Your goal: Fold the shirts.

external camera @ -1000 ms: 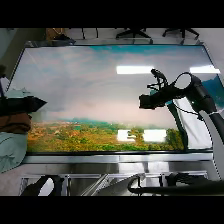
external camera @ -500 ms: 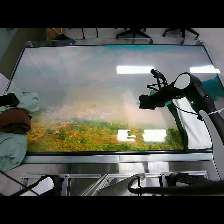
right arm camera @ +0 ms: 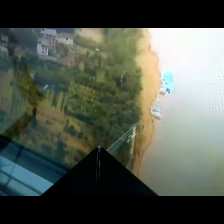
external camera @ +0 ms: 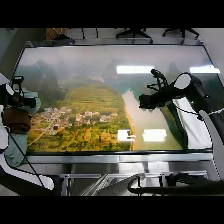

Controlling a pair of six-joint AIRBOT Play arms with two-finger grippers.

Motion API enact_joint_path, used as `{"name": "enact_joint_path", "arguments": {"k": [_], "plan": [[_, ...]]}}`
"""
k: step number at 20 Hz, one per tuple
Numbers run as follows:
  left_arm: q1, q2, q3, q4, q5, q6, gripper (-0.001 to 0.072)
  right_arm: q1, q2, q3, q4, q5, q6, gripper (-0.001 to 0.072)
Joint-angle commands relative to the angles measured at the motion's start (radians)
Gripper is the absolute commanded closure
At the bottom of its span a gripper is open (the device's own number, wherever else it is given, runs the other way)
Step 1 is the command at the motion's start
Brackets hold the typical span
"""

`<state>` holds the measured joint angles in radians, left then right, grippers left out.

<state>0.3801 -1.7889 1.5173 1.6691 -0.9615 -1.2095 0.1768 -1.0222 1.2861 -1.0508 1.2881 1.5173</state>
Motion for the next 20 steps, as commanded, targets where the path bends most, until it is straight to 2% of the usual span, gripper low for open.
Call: {"name": "enact_joint_path", "arguments": {"k": [1,2,5,8,11,15,20], "plan": [[-0.002,-0.116,0.093,0.015,-0.037,0.0,0.0272,0.001,0.0,0.0,0.0,-0.001,0.0,0.0697],[-0.002,-0.134,0.131,0.015,-0.085,0.003,0.0685,0.001,0.0,0.0,0.0,-0.001,0.0,0.0697],[-0.027,-0.135,0.266,0.002,-0.158,-0.086,0.0694,0.001,0.0,0.0,0.0,-0.001,0.0,0.0697],[-0.1,-0.075,0.442,-0.067,-0.254,-0.089,0.0694,0.001,0.0,0.0,0.0,-0.001,0.0,0.0697],[-0.206,0.043,0.563,-0.237,-0.34,-0.072,0.0694,0.001,0.0,0.0,0.0,-0.001,0.0,0.0697],[-0.37,0.261,0.45,-0.498,-0.36,-0.065,0.0694,0.001,0.0,0.0,0.0,-0.001,0.0,0.0698],[-0.602,0.378,0.235,-0.546,-0.326,-0.083,0.0694,0.001,0.0,0.0,0.0,-0.001,0.0,0.0697]]}}
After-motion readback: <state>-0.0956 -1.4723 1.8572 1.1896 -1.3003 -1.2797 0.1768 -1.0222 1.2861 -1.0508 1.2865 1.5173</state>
